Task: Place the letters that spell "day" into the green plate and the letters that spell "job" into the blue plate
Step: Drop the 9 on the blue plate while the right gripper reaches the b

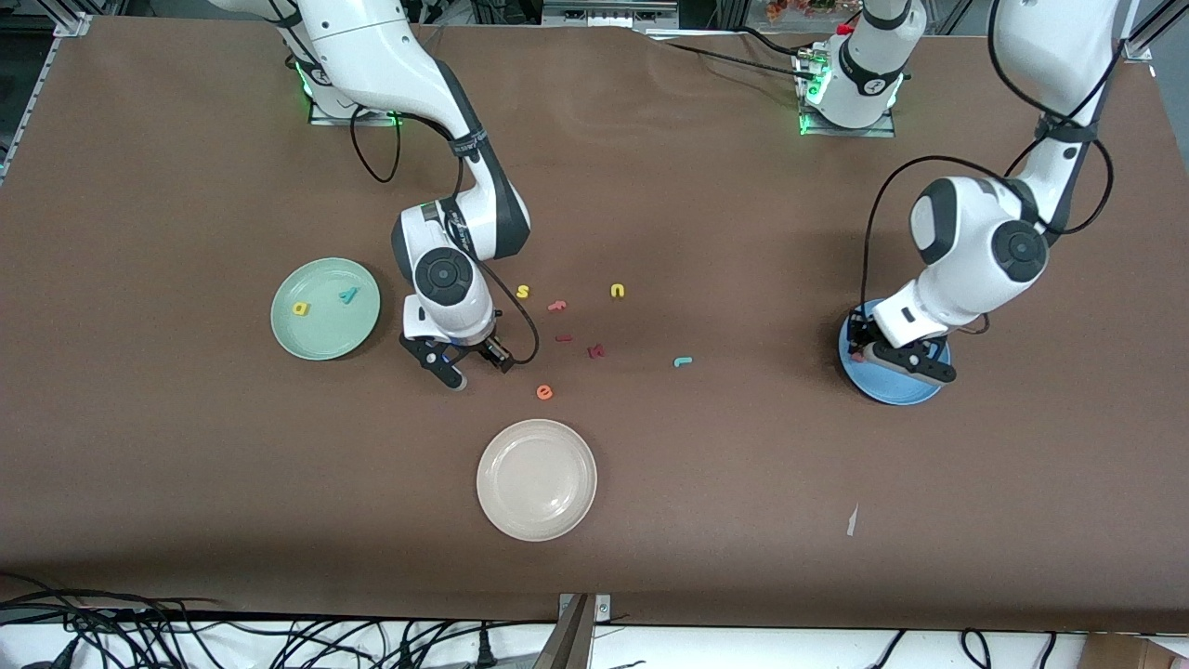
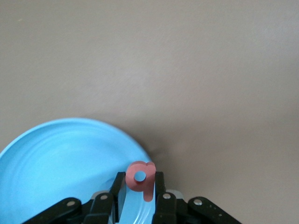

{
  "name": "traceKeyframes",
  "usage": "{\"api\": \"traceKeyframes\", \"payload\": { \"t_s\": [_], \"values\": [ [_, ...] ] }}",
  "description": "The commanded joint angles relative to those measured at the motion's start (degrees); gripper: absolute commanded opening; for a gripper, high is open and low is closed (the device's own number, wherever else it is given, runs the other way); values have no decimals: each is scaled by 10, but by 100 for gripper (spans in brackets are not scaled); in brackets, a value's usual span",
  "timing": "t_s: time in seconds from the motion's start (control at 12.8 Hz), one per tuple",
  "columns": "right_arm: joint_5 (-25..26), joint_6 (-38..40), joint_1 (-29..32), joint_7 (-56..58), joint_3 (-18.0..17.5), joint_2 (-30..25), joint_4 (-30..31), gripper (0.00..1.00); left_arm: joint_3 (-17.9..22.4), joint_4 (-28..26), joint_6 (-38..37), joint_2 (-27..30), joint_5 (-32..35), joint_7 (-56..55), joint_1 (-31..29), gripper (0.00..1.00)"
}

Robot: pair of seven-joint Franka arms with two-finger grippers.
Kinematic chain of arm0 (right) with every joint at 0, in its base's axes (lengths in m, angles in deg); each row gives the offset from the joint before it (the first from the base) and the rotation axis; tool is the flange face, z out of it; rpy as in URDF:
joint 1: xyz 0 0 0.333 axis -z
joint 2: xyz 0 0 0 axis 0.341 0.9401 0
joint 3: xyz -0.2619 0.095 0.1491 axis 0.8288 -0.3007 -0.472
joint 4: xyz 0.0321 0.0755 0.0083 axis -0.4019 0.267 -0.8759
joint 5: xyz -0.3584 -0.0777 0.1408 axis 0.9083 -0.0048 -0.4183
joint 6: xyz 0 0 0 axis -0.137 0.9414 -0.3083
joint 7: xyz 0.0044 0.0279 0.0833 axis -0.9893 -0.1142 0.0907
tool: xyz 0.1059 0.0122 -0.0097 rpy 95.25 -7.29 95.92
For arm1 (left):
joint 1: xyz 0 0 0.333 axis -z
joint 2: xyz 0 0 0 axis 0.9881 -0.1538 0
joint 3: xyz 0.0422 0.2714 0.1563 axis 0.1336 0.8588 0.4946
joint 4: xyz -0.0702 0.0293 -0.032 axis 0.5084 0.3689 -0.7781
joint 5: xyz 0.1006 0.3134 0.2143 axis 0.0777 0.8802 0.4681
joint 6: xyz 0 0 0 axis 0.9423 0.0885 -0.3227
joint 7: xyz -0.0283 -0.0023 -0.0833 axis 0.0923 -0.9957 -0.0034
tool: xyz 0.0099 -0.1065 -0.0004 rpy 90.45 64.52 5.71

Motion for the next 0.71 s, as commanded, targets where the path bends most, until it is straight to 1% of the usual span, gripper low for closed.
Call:
{"api": "traceKeyframes", "payload": {
  "t_s": [0.0,0.08,0.16,0.31,0.39,0.47,0.55,0.63],
  "values": [
    [-21,6,-8,-10,-7,-2,5,84,-8,-35,-5,35,-7,76,-51,34],
    [-21,7,-8,-10,-8,-2,8,81,-8,-36,-5,34,-7,93,-65,34],
    [-21,7,-7,-10,-8,0,8,77,-8,-35,-5,33,-4,97,-70,39],
    [-21,8,-6,-7,-7,-1,17,77,-8,-33,-4,34,1,94,-69,42],
    [-21,9,-3,-6,-7,-1,17,73,-8,-31,-4,34,1,93,-68,43],
    [-21,5,0,-7,-7,0,17,72,-8,-29,-4,34,1,92,-63,44],
    [-21,5,0,-7,-7,0,17,65,-10,-26,-1,33,-1,89,-53,45],
    [-21,6,0,-6,-7,0,17,57,-10,-20,3,31,-6,85,-29,45]
  ]
}}
